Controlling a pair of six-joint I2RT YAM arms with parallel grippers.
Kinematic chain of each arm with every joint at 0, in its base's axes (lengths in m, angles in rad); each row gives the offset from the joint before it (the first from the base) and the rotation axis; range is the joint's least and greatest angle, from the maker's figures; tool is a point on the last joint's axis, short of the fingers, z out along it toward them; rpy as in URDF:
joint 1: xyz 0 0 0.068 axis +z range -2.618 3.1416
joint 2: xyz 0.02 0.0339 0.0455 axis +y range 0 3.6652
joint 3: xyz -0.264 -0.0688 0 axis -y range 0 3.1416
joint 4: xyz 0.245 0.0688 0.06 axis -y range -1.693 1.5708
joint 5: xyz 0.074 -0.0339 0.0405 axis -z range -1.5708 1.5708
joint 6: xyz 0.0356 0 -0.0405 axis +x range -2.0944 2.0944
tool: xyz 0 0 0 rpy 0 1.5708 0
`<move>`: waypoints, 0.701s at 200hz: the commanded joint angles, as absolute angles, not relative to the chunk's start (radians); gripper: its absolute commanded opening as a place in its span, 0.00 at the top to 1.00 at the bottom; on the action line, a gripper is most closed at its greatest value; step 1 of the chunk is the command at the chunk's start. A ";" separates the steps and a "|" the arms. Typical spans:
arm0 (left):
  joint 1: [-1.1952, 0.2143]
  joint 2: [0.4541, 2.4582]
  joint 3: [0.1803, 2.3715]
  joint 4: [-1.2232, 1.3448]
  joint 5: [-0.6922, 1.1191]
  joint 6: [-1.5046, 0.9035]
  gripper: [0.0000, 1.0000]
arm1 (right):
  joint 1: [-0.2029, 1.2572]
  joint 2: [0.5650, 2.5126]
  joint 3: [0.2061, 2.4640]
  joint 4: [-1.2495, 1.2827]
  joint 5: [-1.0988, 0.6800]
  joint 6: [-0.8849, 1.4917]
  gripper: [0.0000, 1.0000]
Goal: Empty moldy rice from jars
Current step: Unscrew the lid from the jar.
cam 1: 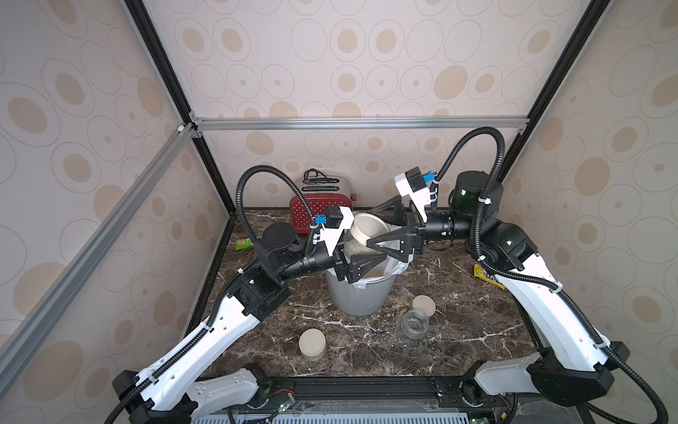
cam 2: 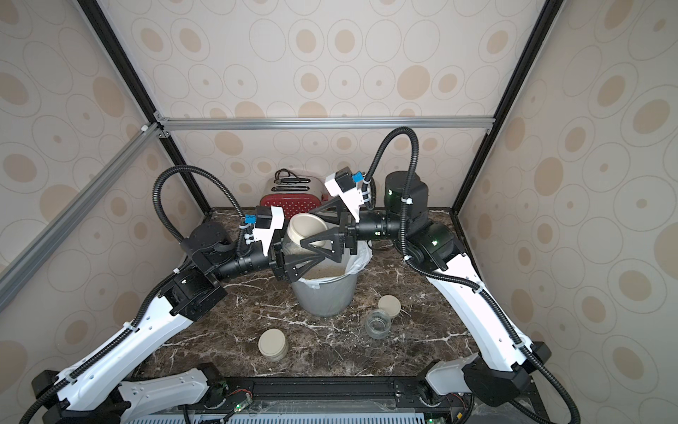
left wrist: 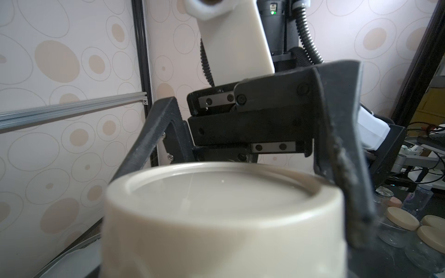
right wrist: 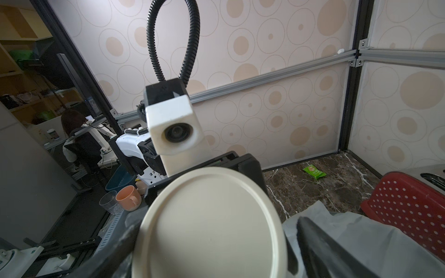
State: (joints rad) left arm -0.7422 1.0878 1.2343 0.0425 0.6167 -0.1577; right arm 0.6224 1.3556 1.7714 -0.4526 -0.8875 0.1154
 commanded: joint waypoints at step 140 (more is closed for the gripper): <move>-0.745 1.048 1.252 0.042 0.543 -0.053 0.57 | 0.622 1.273 1.705 -0.456 -0.874 0.166 0.01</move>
State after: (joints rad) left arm -0.7422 1.0721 1.2255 0.0105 0.5537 -0.0940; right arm 0.6224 1.3022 1.7103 -0.4633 -0.8555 0.1574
